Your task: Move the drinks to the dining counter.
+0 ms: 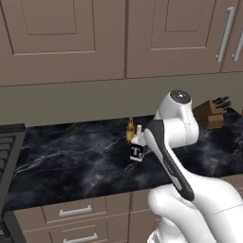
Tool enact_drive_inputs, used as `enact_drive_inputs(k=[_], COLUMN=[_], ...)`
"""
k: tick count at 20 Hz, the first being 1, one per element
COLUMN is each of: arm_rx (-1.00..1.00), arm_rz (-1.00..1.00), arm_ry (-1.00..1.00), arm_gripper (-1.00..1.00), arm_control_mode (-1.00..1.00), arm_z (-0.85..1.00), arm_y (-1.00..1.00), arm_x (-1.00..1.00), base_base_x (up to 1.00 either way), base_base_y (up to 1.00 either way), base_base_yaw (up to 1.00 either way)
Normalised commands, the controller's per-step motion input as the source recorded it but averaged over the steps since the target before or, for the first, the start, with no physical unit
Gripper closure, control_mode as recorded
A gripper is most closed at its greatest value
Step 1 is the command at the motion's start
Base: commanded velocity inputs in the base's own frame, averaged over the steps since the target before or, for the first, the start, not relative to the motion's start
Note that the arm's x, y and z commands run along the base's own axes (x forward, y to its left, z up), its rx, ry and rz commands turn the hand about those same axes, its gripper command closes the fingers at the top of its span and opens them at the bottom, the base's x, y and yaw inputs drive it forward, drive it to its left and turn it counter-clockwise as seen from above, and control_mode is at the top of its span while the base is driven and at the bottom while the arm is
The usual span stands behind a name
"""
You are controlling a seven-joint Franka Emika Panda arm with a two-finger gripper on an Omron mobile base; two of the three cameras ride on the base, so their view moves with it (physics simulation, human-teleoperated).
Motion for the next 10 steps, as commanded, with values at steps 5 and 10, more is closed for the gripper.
enact_drive_inputs(k=[5, 10], arm_rx=[0.00, 0.04], arm_rz=[0.00, 0.00], arm_ry=[0.00, 0.05], arm_gripper=[-1.00, -1.00], arm_control_mode=[-1.00, -1.00], arm_z=[0.00, 0.00], arm_y=[0.00, 0.00], arm_x=[0.15, 0.15], base_base_x=[0.00, 0.00], base_base_y=[0.00, 0.00], base_base_yaw=[0.00, 0.00])
